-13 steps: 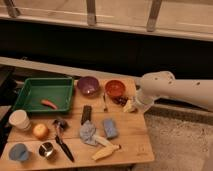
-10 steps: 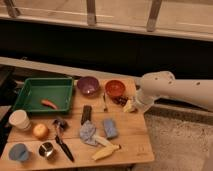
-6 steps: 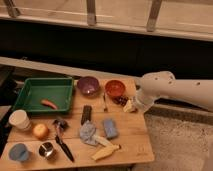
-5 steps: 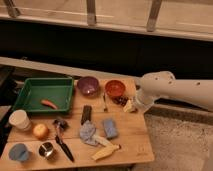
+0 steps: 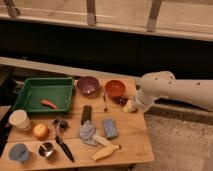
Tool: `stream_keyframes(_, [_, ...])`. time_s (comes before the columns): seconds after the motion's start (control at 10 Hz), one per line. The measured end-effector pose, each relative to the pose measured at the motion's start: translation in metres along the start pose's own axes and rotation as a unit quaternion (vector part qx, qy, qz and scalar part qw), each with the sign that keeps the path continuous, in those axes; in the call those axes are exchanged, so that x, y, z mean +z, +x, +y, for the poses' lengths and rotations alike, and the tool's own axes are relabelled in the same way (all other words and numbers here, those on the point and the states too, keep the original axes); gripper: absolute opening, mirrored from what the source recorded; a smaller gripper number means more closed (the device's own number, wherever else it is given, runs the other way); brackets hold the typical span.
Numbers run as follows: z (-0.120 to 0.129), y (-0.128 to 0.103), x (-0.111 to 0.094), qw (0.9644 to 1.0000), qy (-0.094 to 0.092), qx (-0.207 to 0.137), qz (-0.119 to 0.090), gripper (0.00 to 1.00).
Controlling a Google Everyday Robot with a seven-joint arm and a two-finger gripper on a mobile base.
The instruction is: Place sponge in paper cup
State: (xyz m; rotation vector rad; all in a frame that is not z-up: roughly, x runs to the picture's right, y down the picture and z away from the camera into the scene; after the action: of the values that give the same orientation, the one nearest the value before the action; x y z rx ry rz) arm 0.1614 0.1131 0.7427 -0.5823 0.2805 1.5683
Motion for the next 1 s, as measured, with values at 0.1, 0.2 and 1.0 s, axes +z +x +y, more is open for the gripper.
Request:
stream_keyframes(0.1, [0.0,0.0,0.0,1.0,0.0,0.0,0.0,0.62])
stream_keyframes(0.2, [0.0,0.0,0.0,1.0,0.0,0.0,0.0,0.62])
stream_keyframes(1.0, [0.0011,0.0003,-0.0011,0.9999,0.007,-0.008,-0.003,0.62])
